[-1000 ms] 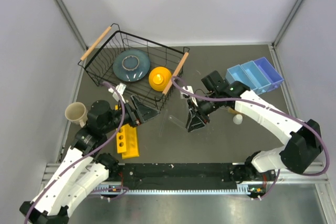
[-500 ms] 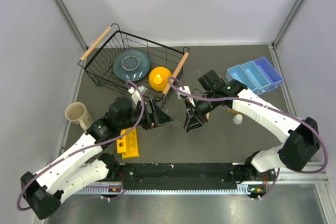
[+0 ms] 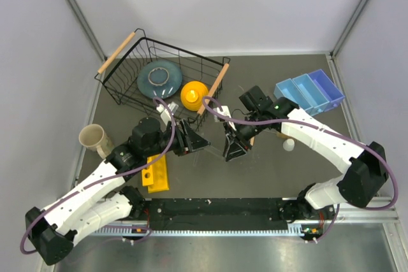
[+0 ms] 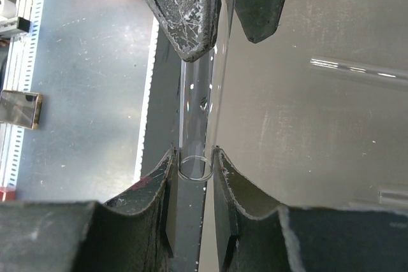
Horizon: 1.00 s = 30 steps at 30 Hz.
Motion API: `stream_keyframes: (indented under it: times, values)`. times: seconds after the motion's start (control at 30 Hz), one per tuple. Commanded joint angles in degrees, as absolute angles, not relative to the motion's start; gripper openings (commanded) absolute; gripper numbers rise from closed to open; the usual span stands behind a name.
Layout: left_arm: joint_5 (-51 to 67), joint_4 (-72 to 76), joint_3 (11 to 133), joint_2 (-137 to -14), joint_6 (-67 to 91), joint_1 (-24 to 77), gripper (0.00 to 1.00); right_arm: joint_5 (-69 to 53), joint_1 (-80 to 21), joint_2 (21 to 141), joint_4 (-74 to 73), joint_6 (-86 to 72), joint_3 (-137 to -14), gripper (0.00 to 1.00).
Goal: Organize the chemistry lab equipment
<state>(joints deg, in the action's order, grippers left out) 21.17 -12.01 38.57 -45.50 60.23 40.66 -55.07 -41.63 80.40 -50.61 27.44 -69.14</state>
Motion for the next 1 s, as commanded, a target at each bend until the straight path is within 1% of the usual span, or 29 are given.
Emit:
stream_keyframes:
  times: [0.0,0.07,0.1,0.17,0.2,0.27,0.3,0.4,0.43,0.57,0.63,0.67,0.7,0.73,0.77,0.8,0.87,0.9,0.97]
  values:
    - [21.97,-7.03,38.85,-44.56,61.52,41.13,0.55,-55.55,-42.72,80.95,-50.27,28.92,-71.37,0.15]
    - [22.15,-6.68,38.93,-44.56,61.70,41.31,0.51,-55.55,-42.71,81.03,-50.19,28.92,-71.37,0.15]
    - [22.15,-6.51,38.85,-44.47,61.79,41.31,0.47,-55.55,-42.71,80.95,-50.19,28.92,-71.37,0.15]
    - [22.32,-6.15,38.93,-44.56,61.96,41.40,0.42,-55.28,-42.98,81.21,-50.27,28.92,-71.45,0.15]
    - [22.50,-6.07,38.94,-44.65,61.96,41.48,0.37,-55.20,-43.07,81.30,-50.27,28.92,-71.46,0.15]
    - [23.03,-5.80,38.85,-44.82,61.96,41.57,0.32,-55.11,-43.24,81.56,-50.27,28.92,-71.46,0.15]
    - [23.20,-5.71,38.93,-44.82,61.96,41.66,0.27,-55.02,-43.16,81.56,-50.27,28.92,-71.54,0.15]
    - [23.29,-5.71,38.32,-44.47,61.96,41.75,0.18,-54.76,-43.42,81.74,-50.19,29.09,-71.28,0.15]
    - [23.29,-5.71,38.15,-43.86,61.96,41.84,0.14,-54.76,-43.42,81.74,-50.27,29.00,-71.28,0.15]
    - [22.24,-7.54,37.09,-42.02,61.26,41.84,0.07,-54.49,-43.42,81.48,-50.27,29.09,-71.02,0.16]
    - [21.01,-9.66,37.35,-40.96,59.43,41.84,0.06,-54.41,-43.50,81.56,-50.27,29.09,-71.02,0.18]
    - [19.18,-12.97,37.96,-40.70,58.54,41.84,0.06,-54.40,-43.51,81.56,-50.45,29.09,-71.02,0.23]
    - [18.12,-14.92,38.49,-40.00,56.53,41.84,0.06,-54.23,-43.42,81.56,-50.36,29.09,-71.02,0.32]
    - [16.63,-17.55,39.11,-39.73,55.30,41.84,0.05,-53.97,-43.50,81.48,-50.36,29.00,-71.02,0.43]
    - [13.39,-19.84,40.50,-39.47,54.24,41.75,0.05,-53.70,-43.51,81.39,-50.62,29.09,-71.02,0.68]
    - [11.62,-25.08,41.30,-39.11,51.88,41.75,0.05,-53.27,-43.51,81.21,-50.62,29.18,-71.10,0.98]
    - [7.40,-29.86,43.84,-38.67,49.41,41.49,0.04,-51.60,-43.42,80.86,-50.89,29.44,-71.02,0.99]
    - [3.73,-35.97,44.99,-38.67,46.87,41.22,0.04,-50.81,-43.50,80.60,-50.98,29.62,-71.02,0.99]
    - [0.63,-41.19,48.06,-39.19,44.48,39.99,0.04,-48.09,-43.51,80.16,-51.15,29.88,-70.84,0.99]
